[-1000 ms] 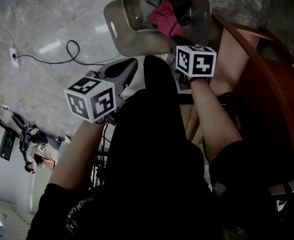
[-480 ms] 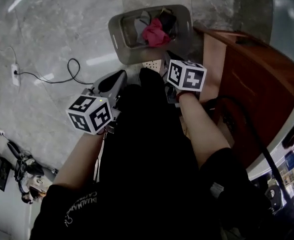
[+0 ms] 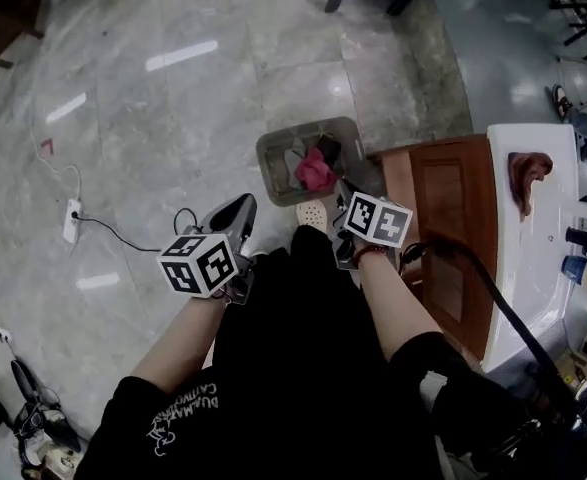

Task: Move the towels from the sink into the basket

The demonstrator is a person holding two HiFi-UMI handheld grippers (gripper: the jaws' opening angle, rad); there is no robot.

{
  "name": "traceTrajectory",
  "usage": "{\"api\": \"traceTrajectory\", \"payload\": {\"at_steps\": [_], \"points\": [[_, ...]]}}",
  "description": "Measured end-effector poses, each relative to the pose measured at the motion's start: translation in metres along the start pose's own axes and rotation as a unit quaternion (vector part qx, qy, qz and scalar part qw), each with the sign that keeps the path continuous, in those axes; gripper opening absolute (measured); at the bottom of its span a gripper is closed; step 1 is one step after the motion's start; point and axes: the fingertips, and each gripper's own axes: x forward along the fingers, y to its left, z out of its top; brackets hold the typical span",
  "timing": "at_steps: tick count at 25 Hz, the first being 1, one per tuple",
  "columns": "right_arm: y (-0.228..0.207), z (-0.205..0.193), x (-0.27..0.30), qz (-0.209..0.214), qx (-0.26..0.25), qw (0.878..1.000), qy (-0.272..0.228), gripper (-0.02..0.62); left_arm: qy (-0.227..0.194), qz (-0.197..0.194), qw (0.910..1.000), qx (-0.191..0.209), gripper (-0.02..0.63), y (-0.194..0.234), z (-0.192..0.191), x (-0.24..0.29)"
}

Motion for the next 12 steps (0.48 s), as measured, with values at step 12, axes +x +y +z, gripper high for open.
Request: {"api": "traceTrajectory", "payload": {"at_steps": [12], "points": [[0.140, 0.125, -0.183, 0.055, -0.058, 0.979, -0.190, 0.009, -0.168, -0.096, 0.9760, 0.099, 0.002, -0.140, 0.160, -0.114]]}}
